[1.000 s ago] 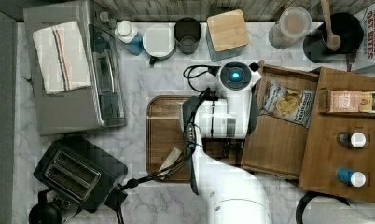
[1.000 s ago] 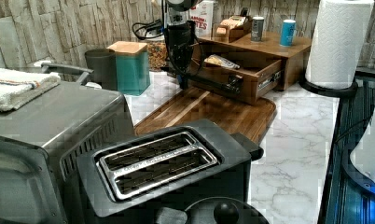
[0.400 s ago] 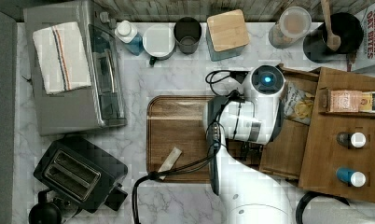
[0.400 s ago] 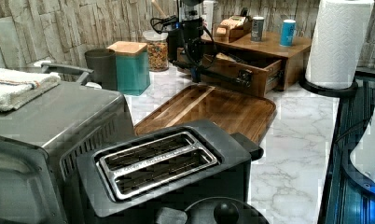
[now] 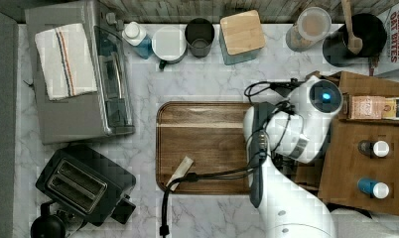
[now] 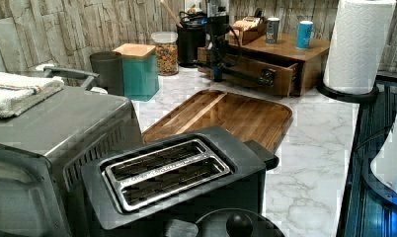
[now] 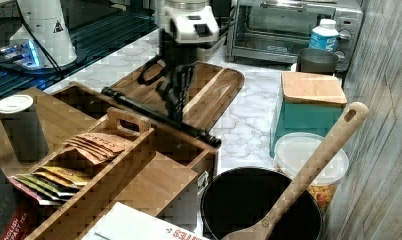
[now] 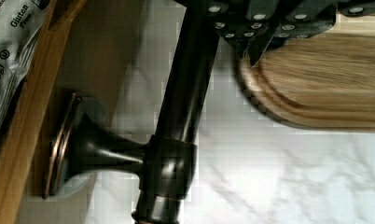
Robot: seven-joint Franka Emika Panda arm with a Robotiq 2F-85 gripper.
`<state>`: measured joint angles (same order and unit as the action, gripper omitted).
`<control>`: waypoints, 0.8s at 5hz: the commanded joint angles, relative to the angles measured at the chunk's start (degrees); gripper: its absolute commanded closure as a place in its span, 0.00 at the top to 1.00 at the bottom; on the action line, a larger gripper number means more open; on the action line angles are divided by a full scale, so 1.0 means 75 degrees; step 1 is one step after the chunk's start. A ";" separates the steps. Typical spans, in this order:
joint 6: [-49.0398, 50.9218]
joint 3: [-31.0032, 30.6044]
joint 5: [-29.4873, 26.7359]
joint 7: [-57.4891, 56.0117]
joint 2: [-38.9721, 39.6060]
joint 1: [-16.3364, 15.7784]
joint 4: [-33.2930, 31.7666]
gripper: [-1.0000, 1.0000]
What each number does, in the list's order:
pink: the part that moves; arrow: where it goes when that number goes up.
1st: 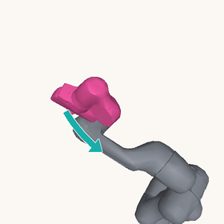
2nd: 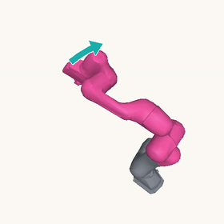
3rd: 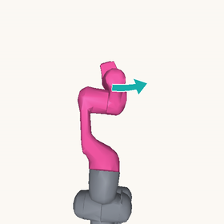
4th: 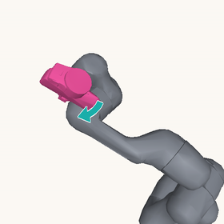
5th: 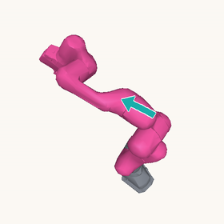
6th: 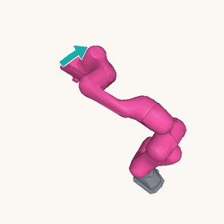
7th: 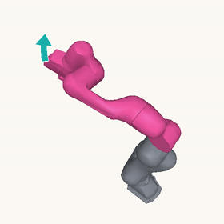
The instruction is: Close the drawer.
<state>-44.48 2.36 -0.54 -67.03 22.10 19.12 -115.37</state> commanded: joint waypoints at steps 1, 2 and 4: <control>-0.0180 0.1042 0.0523 -0.0922 -0.0010 0.1925 0.1497 0.00; -0.0255 0.1519 0.1291 0.0215 -0.0238 0.1331 0.1226 0.00; -0.0566 0.1458 0.1816 0.0912 -0.0649 0.1111 0.0560 0.00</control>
<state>-47.03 6.14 9.66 -61.16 22.24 19.61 -115.26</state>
